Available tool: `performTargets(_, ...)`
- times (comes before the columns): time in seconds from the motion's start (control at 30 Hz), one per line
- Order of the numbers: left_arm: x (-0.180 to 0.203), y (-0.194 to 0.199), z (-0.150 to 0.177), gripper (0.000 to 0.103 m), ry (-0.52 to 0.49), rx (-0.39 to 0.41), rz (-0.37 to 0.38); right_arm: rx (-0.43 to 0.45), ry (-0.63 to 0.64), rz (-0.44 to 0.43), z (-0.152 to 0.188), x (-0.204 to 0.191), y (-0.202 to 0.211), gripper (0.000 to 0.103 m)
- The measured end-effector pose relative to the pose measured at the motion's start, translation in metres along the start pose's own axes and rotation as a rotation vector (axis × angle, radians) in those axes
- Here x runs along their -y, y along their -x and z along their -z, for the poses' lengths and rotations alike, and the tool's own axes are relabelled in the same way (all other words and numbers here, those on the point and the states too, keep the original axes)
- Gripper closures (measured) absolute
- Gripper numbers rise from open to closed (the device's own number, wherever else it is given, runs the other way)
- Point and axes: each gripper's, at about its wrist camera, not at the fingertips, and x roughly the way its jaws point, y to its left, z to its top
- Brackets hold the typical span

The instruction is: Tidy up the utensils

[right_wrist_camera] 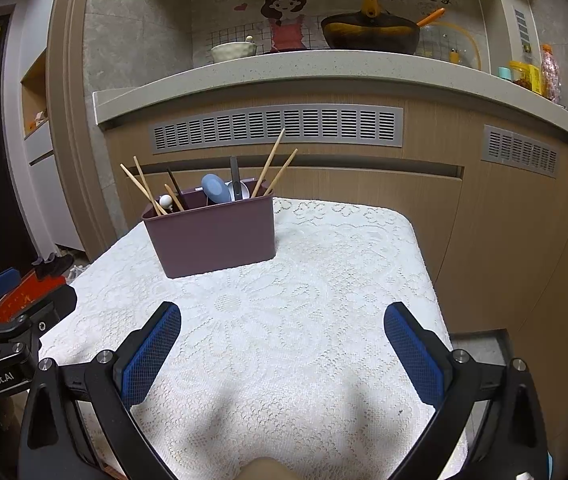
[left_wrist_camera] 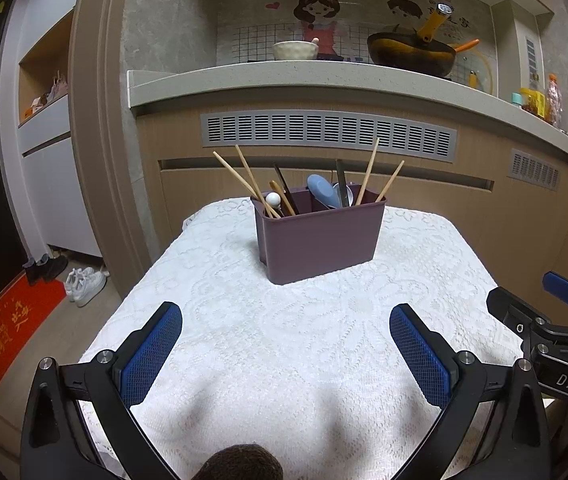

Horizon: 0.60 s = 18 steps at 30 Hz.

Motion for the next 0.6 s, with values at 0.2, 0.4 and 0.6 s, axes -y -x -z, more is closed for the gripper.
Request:
performTargets(0.2, 0.0001, -0.0008, 0.0005, 0.000, -0.003, -0.003, 0.002, -0.001, 0.000, -0.003, -0.0001, 0.0000, 0.0001, 0.002)
performTargets(0.4, 0.0006, -0.0009, 0.0007, 0.000, -0.006, -0.004, 0.003, -0.001, -0.001, -0.002, -0.0001, -0.0001, 0.0001, 0.002)
performTargets(0.6, 0.0004, -0.0008, 0.0008, 0.000, -0.006, -0.004, 0.004, -0.002, -0.001, -0.002, 0.0000, -0.0005, 0.0003, 0.002)
